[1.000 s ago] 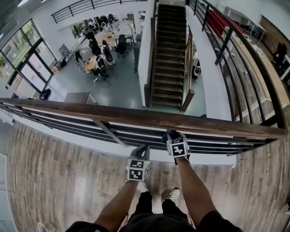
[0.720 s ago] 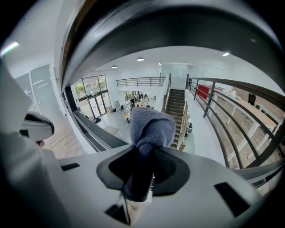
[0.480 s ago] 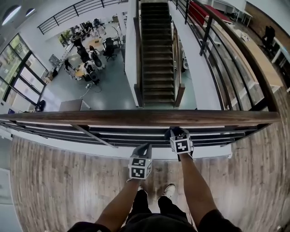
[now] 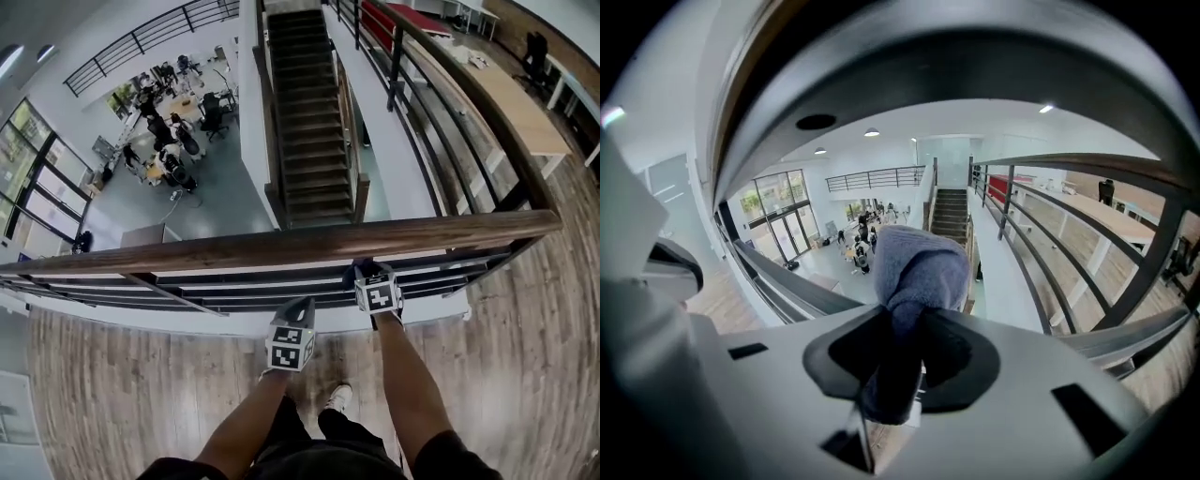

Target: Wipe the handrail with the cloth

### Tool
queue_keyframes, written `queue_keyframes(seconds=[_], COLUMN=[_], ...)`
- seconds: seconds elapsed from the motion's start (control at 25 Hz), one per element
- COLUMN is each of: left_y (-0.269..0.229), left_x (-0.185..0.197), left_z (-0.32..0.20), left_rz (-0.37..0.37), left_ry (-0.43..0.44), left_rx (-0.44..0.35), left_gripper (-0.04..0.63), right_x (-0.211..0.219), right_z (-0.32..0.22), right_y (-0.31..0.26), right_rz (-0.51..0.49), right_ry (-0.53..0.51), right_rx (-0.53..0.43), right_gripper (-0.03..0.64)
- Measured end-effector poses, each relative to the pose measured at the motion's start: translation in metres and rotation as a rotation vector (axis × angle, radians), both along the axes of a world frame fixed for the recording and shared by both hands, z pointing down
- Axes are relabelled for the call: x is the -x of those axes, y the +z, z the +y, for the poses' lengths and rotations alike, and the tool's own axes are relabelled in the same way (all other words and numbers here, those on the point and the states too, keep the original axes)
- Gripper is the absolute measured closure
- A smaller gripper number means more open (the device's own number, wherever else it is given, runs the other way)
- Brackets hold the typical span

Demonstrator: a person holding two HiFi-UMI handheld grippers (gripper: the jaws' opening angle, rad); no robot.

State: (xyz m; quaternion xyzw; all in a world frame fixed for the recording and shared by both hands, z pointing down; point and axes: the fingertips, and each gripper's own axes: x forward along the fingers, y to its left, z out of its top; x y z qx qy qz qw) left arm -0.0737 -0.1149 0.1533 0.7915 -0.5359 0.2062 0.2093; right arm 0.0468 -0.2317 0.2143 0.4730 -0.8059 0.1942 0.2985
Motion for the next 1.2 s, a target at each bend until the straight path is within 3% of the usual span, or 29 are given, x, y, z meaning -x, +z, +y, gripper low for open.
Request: queue_keyframes(seconds=[0.52, 0.96, 1.2], left_y=[0.002, 0.008, -0.006], left_x=[-0.124, -0.242, -0.284], left_z=[-0.032, -0.088, -0.107], left_rz=[0.008, 0.011, 0.043], left_ry=[0.127, 0.225, 0.233], left_rx=[0.007, 0.013, 0.017], left_gripper=[0.597, 0.597, 0.597], right_x=[-0.131, -0.273, -0.322], right_z=[-0.024, -0.041, -0.043], right_y=[-0.003, -0.008, -0.007], right_rz=[0.066, 0.129, 0.17], right_ry=[0.071, 0.173, 0.182], right_rx=[-0.022, -0.02, -0.004], right_gripper=[0.518, 0.518, 0.518])
